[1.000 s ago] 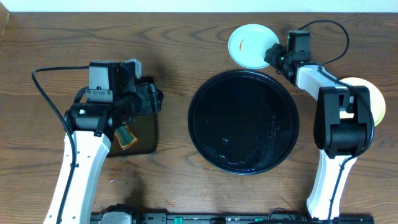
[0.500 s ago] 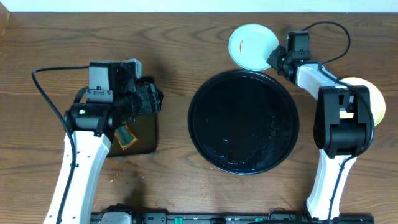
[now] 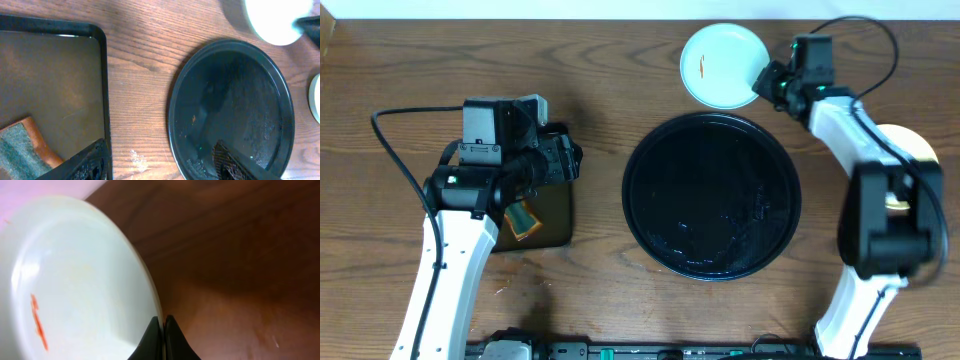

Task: Clean dirty plates on tray and stack at the side
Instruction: 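Reach the right gripper to the pale green plate and grasp its rim, then drag the pale green plate onto the round black tray with the right gripper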

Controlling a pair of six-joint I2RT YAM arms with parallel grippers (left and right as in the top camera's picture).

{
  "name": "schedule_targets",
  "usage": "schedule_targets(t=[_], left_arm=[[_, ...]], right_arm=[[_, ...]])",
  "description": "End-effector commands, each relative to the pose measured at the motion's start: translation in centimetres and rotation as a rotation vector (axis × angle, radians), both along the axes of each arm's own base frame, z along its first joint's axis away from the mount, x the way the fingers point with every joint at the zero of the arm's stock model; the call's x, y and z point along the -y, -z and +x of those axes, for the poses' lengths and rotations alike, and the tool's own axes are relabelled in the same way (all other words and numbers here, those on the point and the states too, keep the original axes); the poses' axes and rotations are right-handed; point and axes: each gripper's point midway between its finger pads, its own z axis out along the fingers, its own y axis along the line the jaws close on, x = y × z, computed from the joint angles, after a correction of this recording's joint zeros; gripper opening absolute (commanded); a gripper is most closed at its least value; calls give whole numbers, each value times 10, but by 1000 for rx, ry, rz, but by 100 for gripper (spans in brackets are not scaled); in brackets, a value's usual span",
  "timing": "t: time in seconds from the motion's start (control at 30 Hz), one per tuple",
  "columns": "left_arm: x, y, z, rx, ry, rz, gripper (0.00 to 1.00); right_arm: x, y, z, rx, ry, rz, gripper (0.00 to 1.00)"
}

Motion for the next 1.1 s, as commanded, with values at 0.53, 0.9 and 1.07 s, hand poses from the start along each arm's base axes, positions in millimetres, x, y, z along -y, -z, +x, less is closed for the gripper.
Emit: schedule_targets(t=[0.53, 0.9, 1.07], left_arm=[[-2, 0, 2, 6, 4, 17, 68], [-2, 0, 1, 3, 5, 18, 68], [-2, 0, 1, 2, 4, 18, 68]], right_arm=[[-20, 37, -197, -596, -194, -325, 1], [-46, 65, -249, -751, -256, -142, 31], [-26, 59, -233, -663, -308, -250, 41]])
